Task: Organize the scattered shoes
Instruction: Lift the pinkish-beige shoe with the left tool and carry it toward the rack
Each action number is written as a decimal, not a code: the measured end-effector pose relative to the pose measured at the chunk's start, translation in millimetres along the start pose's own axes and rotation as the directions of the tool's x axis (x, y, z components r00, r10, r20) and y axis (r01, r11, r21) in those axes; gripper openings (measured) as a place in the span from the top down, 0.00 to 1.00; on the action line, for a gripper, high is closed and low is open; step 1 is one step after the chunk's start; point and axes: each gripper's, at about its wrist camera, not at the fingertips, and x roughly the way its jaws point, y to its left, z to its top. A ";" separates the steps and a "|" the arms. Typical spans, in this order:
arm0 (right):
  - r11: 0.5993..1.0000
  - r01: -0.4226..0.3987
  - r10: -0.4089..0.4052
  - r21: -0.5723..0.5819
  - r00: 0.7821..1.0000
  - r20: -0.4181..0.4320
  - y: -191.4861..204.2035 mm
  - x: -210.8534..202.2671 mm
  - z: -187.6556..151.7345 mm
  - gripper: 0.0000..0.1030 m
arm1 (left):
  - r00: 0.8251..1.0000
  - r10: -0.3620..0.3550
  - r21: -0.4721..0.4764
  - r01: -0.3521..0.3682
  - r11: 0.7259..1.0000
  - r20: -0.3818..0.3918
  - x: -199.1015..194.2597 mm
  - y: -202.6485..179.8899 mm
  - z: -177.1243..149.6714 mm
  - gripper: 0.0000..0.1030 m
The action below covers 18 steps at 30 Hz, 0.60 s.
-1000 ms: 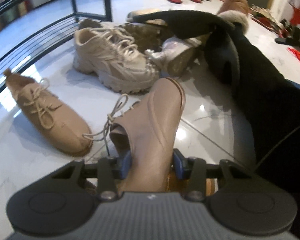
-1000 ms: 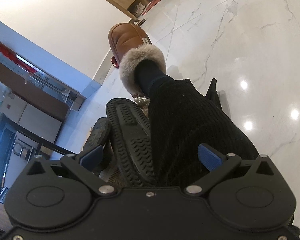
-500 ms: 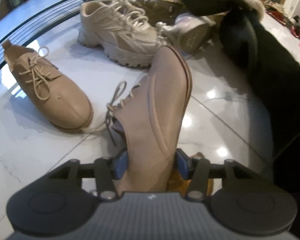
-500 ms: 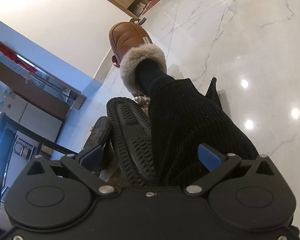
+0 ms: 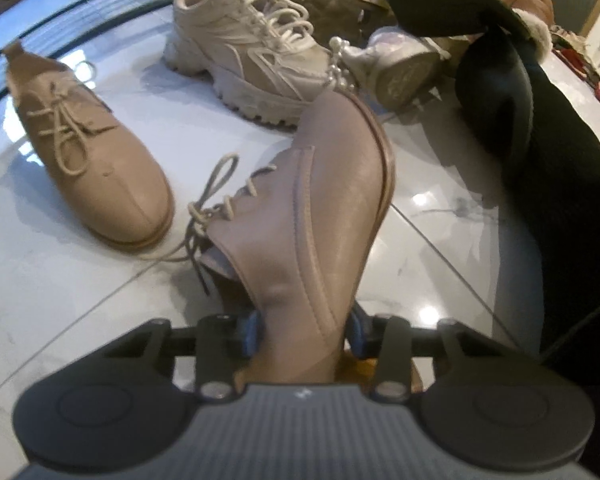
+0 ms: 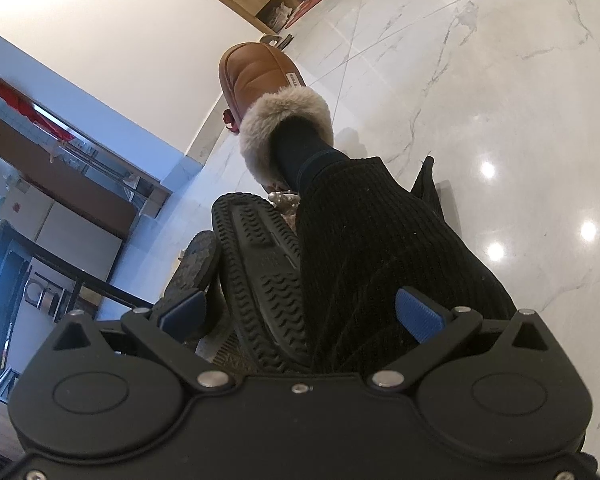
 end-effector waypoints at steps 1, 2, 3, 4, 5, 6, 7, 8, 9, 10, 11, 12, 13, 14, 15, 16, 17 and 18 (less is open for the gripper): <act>1.000 -0.001 0.001 0.002 1.000 0.000 -0.1 0.0 0.0 0.00 | 1.000 0.001 -0.007 -0.001 1.000 0.011 -6.6 -1.5 1.1 0.64; 1.000 -0.003 0.003 0.004 1.000 0.001 -0.5 0.1 0.2 0.00 | 1.000 -0.001 -0.014 0.001 1.000 0.020 -11.6 -2.2 2.2 0.64; 1.000 -0.005 0.005 0.008 1.000 0.000 -1.0 0.1 0.5 0.00 | 0.999 0.001 -0.028 0.000 1.000 0.035 -19.8 -3.3 4.4 0.64; 1.000 -0.007 0.007 0.011 1.000 0.000 -1.5 0.2 0.8 0.00 | 0.999 0.003 -0.045 -0.001 0.999 0.053 -29.3 -4.7 6.9 0.64; 1.000 -0.009 0.009 0.014 1.000 0.000 -3.2 -0.7 1.0 0.00 | 0.998 0.008 -0.059 -0.004 0.998 0.070 -38.1 -5.4 9.5 0.64; 1.000 -0.011 0.011 0.016 1.000 0.000 -4.5 -1.4 1.1 0.00 | 0.996 0.012 -0.067 -0.006 0.998 0.084 -44.4 -5.6 11.0 0.64; 1.000 -0.012 0.012 0.019 1.000 0.001 -4.9 -1.6 1.2 0.00 | 0.994 0.018 -0.072 -0.011 0.997 0.104 -50.9 -5.2 12.3 0.64; 1.000 -0.014 0.014 0.023 1.000 0.002 -5.4 -1.7 1.1 0.00 | 0.992 0.026 -0.077 -0.017 0.997 0.124 -57.7 -4.7 13.5 0.64; 1.000 -0.016 0.015 0.027 1.000 0.003 -5.7 -1.9 1.0 0.00 | 0.988 0.045 -0.084 -0.032 0.996 0.151 -67.7 -2.9 14.6 0.64; 1.000 -0.015 0.015 0.027 1.000 0.003 -5.7 -1.9 0.9 0.00 | 0.985 0.057 -0.102 -0.041 0.994 0.165 -74.9 0.2 15.5 0.64; 1.000 -0.015 0.015 0.027 1.000 0.003 -5.4 -1.8 0.7 0.00 | 0.982 0.068 -0.123 -0.046 0.991 0.174 -80.8 3.6 16.3 0.64; 1.000 -0.014 0.014 0.026 1.000 0.003 -5.2 -1.8 0.5 0.00 | 0.980 0.078 -0.152 -0.051 0.987 0.181 -87.7 8.5 16.8 0.65; 1.000 -0.013 0.013 0.025 1.000 0.004 -4.9 -1.7 0.4 0.00 | 0.978 0.089 -0.182 -0.055 0.982 0.187 -94.8 13.9 17.1 0.66; 1.000 -0.011 0.011 0.023 1.000 0.004 -4.5 -1.5 0.3 0.00 | 0.975 0.100 -0.203 -0.058 0.977 0.199 -102.4 18.7 17.3 0.68; 1.000 -0.010 0.010 0.022 1.000 0.004 -4.1 -1.3 0.2 0.00 | 0.971 0.109 -0.221 -0.061 0.973 0.213 -110.1 23.4 17.4 0.77; 1.000 -0.008 0.008 0.021 1.000 0.004 -3.7 -1.1 0.1 0.00 | 0.970 0.113 -0.228 -0.063 0.972 0.216 -115.4 26.7 18.2 0.86; 1.000 -0.007 0.007 0.019 1.000 0.004 -3.3 -0.9 0.0 0.00 | 0.977 0.096 -0.251 -0.046 0.967 0.190 -118.8 33.4 19.0 0.89; 1.000 -0.006 0.006 0.018 1.000 0.004 -2.9 -0.8 -0.2 0.00 | 0.983 0.083 -0.268 -0.036 0.963 0.167 -119.2 38.2 19.2 0.93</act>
